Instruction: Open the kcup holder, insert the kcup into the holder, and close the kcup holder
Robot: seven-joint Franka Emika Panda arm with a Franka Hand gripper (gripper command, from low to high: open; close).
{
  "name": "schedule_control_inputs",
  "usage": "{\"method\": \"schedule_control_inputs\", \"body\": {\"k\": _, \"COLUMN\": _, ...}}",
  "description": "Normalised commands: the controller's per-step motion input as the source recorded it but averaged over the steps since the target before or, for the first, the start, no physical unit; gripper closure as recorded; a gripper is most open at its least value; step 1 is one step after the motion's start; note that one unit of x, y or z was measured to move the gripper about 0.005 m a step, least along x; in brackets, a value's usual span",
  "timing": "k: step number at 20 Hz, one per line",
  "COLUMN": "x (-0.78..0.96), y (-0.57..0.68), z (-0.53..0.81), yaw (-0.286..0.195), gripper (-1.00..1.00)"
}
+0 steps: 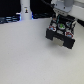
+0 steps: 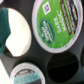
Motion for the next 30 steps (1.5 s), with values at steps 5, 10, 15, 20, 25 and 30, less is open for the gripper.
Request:
{"method": "schedule_control_inputs", "body": {"k": 5, "x": 0.42, "y": -0.40, "z": 0.57, "yaw": 0.044, "gripper": -1.00}}
{"method": "schedule_control_inputs", "body": {"k": 10, "x": 0.47, "y": -0.58, "z": 0.21, "yaw": 0.052, "gripper": -1.00}}
{"method": "schedule_control_inputs", "body": {"k": 15, "x": 0.54, "y": -0.53, "z": 0.12, "yaw": 0.039, "gripper": -1.00}}
{"method": "schedule_control_inputs", "body": {"k": 20, "x": 0.62, "y": -0.44, "z": 0.07, "yaw": 0.031, "gripper": -1.00}}
{"method": "schedule_control_inputs", "body": {"k": 25, "x": 0.66, "y": -0.29, "z": -0.01, "yaw": 0.049, "gripper": -1.00}}
{"method": "schedule_control_inputs", "body": {"k": 30, "x": 0.74, "y": -0.06, "z": -0.10, "yaw": 0.050, "gripper": -1.00}}
